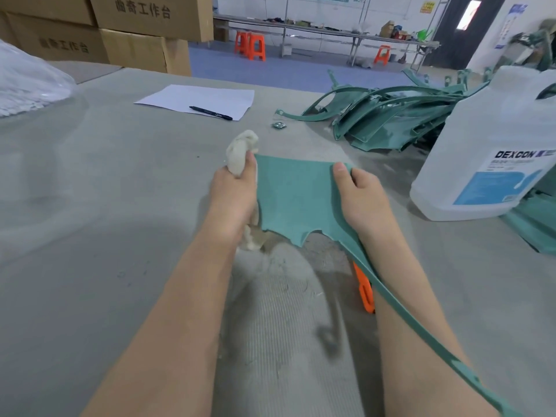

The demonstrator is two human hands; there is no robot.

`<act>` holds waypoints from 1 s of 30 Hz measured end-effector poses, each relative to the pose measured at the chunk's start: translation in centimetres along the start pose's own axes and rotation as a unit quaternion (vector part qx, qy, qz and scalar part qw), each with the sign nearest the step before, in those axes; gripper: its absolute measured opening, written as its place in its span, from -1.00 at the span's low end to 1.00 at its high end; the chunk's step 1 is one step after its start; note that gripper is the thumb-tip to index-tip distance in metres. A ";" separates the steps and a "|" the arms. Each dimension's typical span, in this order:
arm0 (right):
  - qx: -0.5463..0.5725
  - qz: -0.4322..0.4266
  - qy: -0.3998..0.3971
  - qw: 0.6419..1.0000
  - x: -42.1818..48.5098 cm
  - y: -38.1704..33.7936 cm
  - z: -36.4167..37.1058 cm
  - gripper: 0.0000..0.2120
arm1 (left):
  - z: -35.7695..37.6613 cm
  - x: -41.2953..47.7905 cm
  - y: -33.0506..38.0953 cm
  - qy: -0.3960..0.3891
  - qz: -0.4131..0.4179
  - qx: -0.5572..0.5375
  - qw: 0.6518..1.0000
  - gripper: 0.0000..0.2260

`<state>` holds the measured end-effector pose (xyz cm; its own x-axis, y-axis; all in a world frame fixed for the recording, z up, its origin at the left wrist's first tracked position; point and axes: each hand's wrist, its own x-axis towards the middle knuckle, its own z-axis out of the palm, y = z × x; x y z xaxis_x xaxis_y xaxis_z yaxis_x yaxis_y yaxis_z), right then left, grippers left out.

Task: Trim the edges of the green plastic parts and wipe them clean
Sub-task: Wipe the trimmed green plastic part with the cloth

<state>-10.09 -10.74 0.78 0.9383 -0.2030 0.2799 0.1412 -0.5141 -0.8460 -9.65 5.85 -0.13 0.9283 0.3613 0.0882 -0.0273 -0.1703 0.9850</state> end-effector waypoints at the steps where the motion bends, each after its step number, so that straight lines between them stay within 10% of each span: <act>1: 0.005 -0.009 0.003 1.000 -0.1 -0.2 0.2 -0.54 | -0.2 0.0 0.1 0.014 -0.008 -0.037 0.999 -0.68; 7: 0.039 0.006 0.110 0.993 -0.2 -0.4 0.8 -0.55 | 1.2 -0.9 0.4 -0.056 -0.047 -0.173 0.982 -0.79; 10: 0.032 0.011 0.161 0.986 -0.1 0.1 0.3 -0.56 | 2.3 -1.7 0.1 -0.139 -0.037 -0.119 0.982 -0.88; 16: 0.050 -0.024 0.177 0.983 -0.3 -0.1 1.0 -0.59 | 1.6 -1.6 0.5 -0.060 0.006 0.034 0.998 -0.66; 30: 0.084 -0.050 0.309 0.946 -0.2 0.2 0.0 -0.77 | 2.6 -1.3 0.8 -0.156 -0.195 -0.362 0.898 -0.70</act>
<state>-10.25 -10.77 0.55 0.5612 -0.6362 0.5295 0.3157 -0.4268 -0.8474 -9.94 2.83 0.19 0.9752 -0.0309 -0.2193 0.1942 0.5958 0.7793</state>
